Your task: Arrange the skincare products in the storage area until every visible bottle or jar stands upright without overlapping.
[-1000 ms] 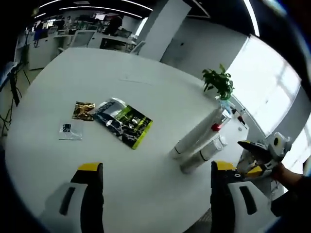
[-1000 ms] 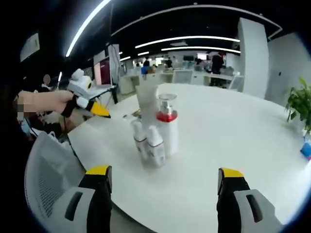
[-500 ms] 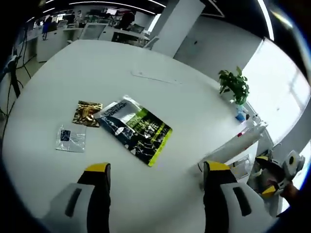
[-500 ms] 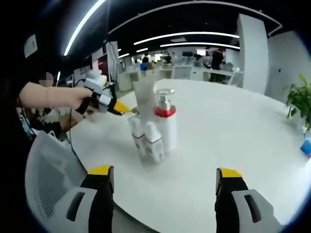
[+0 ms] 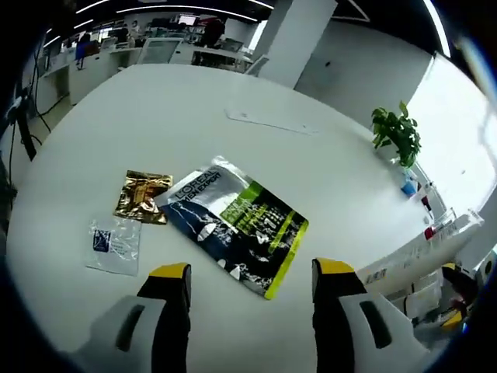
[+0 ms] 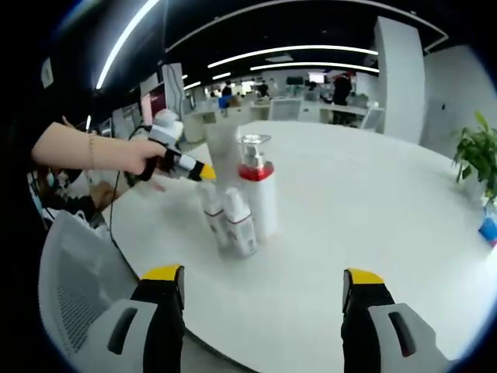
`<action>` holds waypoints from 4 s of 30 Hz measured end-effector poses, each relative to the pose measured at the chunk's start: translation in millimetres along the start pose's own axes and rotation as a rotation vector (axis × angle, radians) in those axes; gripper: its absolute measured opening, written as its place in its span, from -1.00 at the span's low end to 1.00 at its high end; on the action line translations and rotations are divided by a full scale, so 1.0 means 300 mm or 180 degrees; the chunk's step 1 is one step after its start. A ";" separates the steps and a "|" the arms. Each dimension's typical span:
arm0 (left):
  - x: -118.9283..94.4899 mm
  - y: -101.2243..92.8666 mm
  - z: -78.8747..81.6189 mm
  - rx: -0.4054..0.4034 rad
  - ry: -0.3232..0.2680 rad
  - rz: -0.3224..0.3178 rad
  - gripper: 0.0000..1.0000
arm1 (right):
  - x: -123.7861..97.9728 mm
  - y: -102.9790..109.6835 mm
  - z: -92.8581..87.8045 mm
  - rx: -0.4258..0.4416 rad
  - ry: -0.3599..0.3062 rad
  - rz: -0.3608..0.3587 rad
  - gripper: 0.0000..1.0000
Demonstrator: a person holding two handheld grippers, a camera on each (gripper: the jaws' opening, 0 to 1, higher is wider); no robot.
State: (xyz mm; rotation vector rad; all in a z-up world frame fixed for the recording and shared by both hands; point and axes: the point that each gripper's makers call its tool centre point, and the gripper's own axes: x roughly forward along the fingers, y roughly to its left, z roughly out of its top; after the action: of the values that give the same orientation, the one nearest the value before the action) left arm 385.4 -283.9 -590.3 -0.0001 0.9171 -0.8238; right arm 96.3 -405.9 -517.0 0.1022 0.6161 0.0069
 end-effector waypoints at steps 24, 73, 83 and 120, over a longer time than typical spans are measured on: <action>0.049 0.098 -0.005 0.0448 0.0002 0.0632 -0.44 | 0.003 -0.023 -0.022 0.0077 0.0105 -0.0094 0.73; -0.320 0.075 0.030 -0.0613 -0.0543 -0.0518 -0.96 | -0.025 0.127 0.012 -0.0434 0.0124 0.0309 0.69; -0.468 -0.030 0.046 -0.0749 -0.0733 -0.0864 -0.96 | -0.027 0.340 0.097 -0.0412 -0.0071 0.0999 0.58; -0.959 -0.479 0.142 -0.0229 -0.1320 -0.2151 -0.96 | -0.010 0.688 0.352 0.0800 -0.0788 0.2896 0.47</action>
State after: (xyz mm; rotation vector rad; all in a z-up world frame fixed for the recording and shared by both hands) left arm 229.2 -217.3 -313.9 -0.5502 0.5438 -1.3514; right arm 159.8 -210.5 -409.3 0.6112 0.2781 0.7873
